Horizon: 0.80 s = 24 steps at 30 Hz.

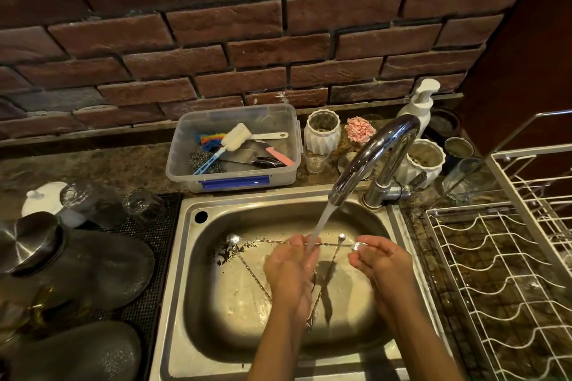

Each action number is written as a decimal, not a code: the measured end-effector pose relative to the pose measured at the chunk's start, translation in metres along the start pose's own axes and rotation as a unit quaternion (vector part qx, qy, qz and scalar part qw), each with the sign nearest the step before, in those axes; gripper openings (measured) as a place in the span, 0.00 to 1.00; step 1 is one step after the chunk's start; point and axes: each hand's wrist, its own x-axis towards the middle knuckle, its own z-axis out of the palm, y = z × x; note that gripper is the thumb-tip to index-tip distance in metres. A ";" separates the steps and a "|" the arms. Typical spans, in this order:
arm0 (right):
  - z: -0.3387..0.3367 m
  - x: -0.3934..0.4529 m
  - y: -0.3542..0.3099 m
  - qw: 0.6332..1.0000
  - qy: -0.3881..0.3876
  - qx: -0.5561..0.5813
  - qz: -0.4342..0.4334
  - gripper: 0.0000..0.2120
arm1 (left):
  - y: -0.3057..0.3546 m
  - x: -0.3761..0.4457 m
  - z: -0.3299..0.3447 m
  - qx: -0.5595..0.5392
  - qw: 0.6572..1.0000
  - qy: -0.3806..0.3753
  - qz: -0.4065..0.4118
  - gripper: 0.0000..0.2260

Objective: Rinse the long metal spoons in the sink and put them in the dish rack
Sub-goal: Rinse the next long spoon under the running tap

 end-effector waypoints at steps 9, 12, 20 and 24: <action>-0.020 -0.002 -0.011 0.998 0.047 0.047 0.002 0.08 | 0.008 0.002 -0.004 0.016 0.999 0.022 0.024 0.05; -0.020 -0.002 -0.012 0.997 0.060 0.057 0.002 0.09 | 0.016 0.004 -0.009 -0.021 0.998 0.047 0.022 0.05; -0.050 0.002 -0.018 0.987 0.136 0.083 -0.028 0.07 | 0.013 0.005 -0.003 0.022 0.998 0.035 0.049 0.09; -0.065 -0.008 -0.021 0.978 0.181 0.103 -0.026 0.09 | -0.004 -0.004 0.011 0.021 0.999 0.020 0.040 0.14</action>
